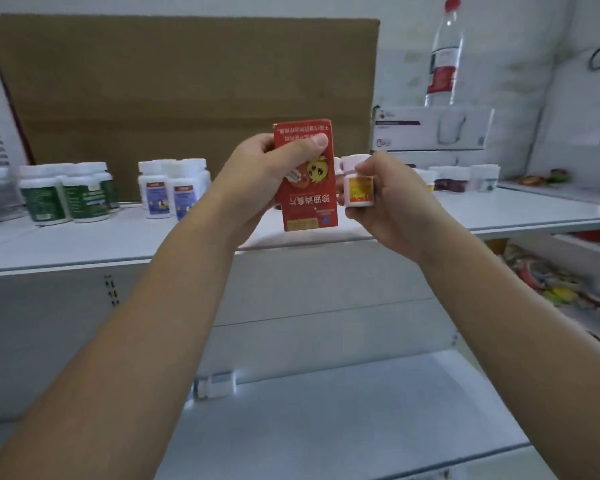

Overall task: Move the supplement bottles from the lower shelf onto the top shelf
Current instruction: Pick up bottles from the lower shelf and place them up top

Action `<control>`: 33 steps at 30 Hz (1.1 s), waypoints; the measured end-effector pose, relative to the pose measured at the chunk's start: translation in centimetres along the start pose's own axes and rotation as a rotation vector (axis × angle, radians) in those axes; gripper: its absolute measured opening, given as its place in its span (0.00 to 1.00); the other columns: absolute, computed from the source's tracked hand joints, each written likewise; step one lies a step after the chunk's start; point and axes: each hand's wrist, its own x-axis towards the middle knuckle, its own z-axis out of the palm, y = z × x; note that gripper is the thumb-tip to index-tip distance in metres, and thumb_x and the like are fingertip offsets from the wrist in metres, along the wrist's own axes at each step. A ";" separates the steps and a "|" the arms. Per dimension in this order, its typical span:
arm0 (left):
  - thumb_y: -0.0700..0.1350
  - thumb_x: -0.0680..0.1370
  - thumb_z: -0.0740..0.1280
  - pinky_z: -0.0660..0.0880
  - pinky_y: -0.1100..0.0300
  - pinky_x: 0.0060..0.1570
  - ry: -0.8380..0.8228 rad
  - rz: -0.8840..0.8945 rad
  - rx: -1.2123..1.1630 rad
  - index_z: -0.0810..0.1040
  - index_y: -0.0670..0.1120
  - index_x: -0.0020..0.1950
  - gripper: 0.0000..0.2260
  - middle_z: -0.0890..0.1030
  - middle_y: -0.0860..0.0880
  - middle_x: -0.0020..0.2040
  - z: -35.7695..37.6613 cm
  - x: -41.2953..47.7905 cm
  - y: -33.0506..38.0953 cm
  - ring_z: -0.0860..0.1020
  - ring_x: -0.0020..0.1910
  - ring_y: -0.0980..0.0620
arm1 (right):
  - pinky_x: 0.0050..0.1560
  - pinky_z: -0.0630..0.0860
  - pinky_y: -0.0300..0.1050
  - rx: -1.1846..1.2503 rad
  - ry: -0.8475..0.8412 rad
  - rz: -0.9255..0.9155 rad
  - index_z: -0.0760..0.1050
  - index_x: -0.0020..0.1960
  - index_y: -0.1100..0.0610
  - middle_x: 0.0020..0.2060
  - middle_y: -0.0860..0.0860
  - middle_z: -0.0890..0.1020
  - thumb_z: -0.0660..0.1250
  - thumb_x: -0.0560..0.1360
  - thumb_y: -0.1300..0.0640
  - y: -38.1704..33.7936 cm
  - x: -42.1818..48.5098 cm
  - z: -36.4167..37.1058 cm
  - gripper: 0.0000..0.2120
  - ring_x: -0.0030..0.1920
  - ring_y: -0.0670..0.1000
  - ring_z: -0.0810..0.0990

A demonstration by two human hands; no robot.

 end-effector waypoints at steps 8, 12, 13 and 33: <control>0.54 0.72 0.77 0.80 0.47 0.58 -0.001 -0.096 -0.007 0.77 0.48 0.60 0.21 0.84 0.49 0.54 9.0 6.1 -1.9 0.84 0.52 0.50 | 0.59 0.78 0.54 -0.380 0.118 -0.036 0.71 0.56 0.62 0.60 0.64 0.76 0.62 0.77 0.59 -2.4 4.6 -12.5 0.10 0.58 0.61 0.78; 0.61 0.72 0.73 0.78 0.54 0.53 0.064 -0.115 0.115 0.75 0.56 0.52 0.15 0.82 0.56 0.50 10.9 7.0 -3.1 0.81 0.50 0.55 | 0.62 0.75 0.58 -0.641 0.183 -0.039 0.75 0.56 0.62 0.55 0.61 0.81 0.68 0.74 0.56 -3.3 6.9 -17.4 0.14 0.58 0.61 0.80; 0.61 0.72 0.72 0.78 0.57 0.48 0.071 -0.107 0.145 0.75 0.57 0.52 0.14 0.81 0.58 0.49 11.2 7.0 -3.2 0.80 0.49 0.57 | 0.63 0.75 0.57 -0.717 0.184 -0.029 0.77 0.55 0.59 0.53 0.59 0.82 0.69 0.74 0.57 -3.3 7.4 -18.3 0.11 0.57 0.60 0.80; 0.56 0.72 0.72 0.76 0.64 0.34 0.147 -0.125 0.132 0.70 0.61 0.61 0.20 0.78 0.60 0.49 11.8 7.0 -4.0 0.78 0.45 0.58 | 0.52 0.71 0.45 -1.211 0.299 -0.086 0.68 0.63 0.59 0.49 0.52 0.76 0.68 0.77 0.58 -0.3 11.4 -21.0 0.17 0.50 0.53 0.74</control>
